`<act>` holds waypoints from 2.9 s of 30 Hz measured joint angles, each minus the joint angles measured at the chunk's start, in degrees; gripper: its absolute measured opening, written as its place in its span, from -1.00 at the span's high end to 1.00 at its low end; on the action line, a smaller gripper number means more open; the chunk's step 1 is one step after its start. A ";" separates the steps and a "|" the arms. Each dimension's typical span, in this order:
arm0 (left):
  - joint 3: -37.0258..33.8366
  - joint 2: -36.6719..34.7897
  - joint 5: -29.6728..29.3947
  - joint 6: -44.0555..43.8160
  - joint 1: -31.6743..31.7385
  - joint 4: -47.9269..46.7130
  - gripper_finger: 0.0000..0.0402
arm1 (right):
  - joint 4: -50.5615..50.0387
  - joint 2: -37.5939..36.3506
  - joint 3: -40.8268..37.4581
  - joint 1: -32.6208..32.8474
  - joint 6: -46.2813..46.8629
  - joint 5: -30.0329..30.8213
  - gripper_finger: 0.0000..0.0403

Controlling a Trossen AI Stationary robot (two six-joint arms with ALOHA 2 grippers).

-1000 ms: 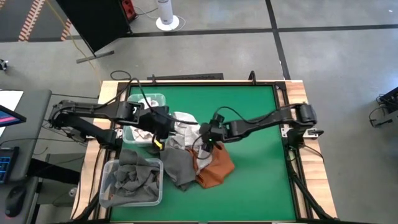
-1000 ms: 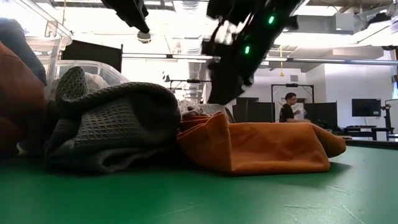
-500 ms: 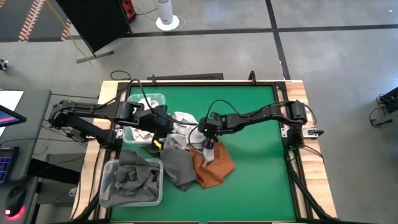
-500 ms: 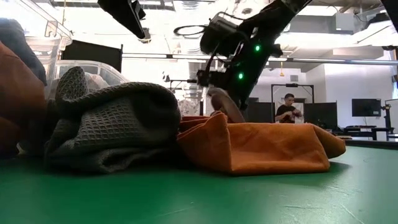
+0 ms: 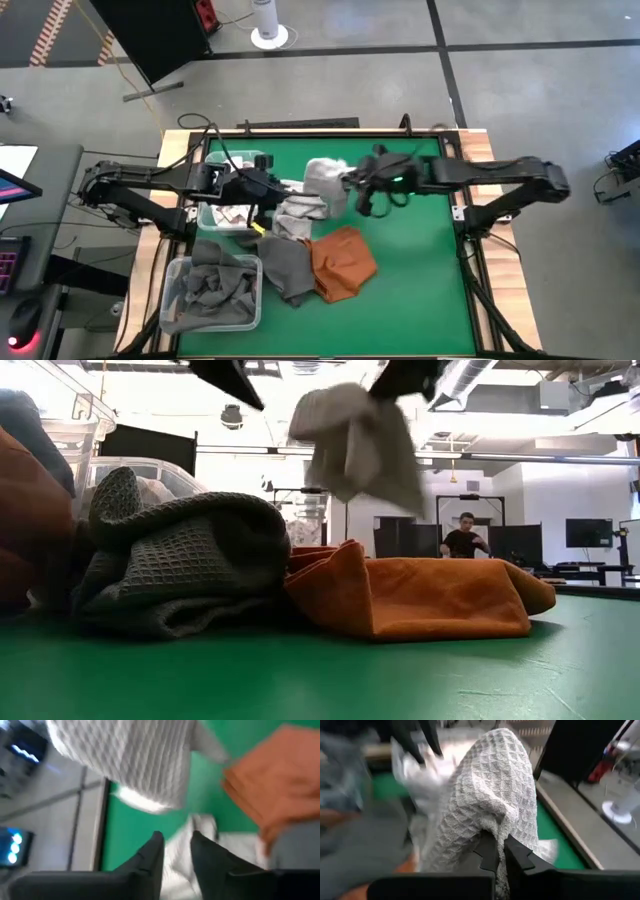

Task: Sort towels by color in basket
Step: Put the dark white towel into the top transparent bin

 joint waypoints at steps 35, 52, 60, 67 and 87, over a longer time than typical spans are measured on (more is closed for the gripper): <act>-5.92 5.48 24.52 -2.03 13.52 36.33 -0.25 | 2.43 -7.55 -0.08 8.68 -1.92 8.40 0.85; -5.95 10.86 48.78 -7.08 13.21 54.27 -0.25 | 17.40 -1.44 -0.04 10.07 -6.73 8.75 0.78; -6.01 10.60 48.99 -8.71 13.21 57.34 -0.25 | 23.07 1.43 0.02 10.30 -9.92 9.40 0.78; -5.93 10.58 47.59 -9.14 13.19 58.46 0.13 | 27.21 1.61 -0.02 10.03 -12.74 9.31 0.78; -5.88 -0.71 39.83 -10.34 16.70 41.99 0.92 | 13.75 -8.36 -0.07 10.30 -6.18 10.47 -0.33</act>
